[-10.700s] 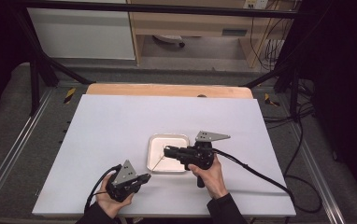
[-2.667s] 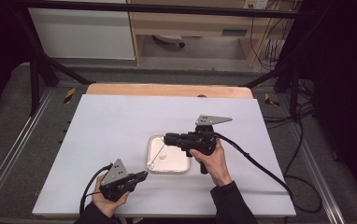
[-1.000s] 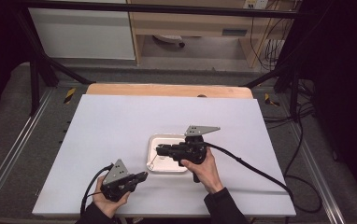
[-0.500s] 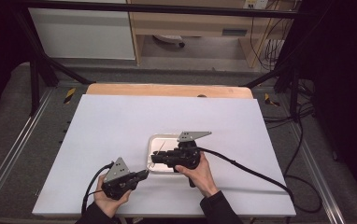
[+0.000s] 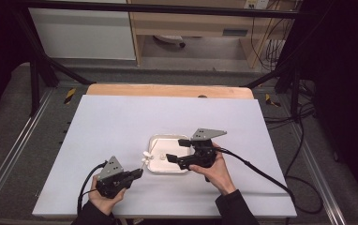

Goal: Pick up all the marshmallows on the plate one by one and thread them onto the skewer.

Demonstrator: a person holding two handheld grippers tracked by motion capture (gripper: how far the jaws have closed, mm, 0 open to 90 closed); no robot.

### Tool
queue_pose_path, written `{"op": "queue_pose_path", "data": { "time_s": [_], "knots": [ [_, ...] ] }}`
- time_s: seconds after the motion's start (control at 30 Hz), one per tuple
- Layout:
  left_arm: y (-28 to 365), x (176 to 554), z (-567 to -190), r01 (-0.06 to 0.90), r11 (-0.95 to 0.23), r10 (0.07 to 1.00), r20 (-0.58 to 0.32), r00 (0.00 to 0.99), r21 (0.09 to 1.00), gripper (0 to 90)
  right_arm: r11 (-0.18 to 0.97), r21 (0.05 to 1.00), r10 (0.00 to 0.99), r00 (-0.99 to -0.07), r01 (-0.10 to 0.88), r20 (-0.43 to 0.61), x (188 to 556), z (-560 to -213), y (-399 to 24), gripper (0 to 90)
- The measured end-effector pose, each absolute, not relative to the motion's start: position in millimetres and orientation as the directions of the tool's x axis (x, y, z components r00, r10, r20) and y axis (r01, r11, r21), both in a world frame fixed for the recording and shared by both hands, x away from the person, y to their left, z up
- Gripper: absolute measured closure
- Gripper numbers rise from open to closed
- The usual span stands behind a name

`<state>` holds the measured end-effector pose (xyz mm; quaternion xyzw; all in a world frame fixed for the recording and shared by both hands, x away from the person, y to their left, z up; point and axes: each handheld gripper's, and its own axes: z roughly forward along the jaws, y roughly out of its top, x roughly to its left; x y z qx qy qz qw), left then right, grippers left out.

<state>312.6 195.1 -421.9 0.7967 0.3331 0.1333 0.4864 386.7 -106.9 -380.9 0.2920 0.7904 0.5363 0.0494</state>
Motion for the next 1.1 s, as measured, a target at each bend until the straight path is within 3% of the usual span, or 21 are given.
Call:
{"op": "queue_pose_path", "data": {
  "time_s": [0.23, 1.1],
  "knots": [
    [199.7, 312.9, -421.6, 0.403, -0.294, 0.671, -0.113, 0.733, 0.867, 88.9, 0.344, 0.831, 0.581, -0.794, 0.438, 0.178, 395.1, -400.0, -112.1, 7.2],
    [203.4, 314.4, -421.6, 0.408, -0.285, 0.681, -0.115, 0.723, 0.867, 88.8, 0.377, 0.782, 0.646, -0.746, 0.497, 0.163, 429.1, -419.8, -67.7, 5.1]
  ]
}}
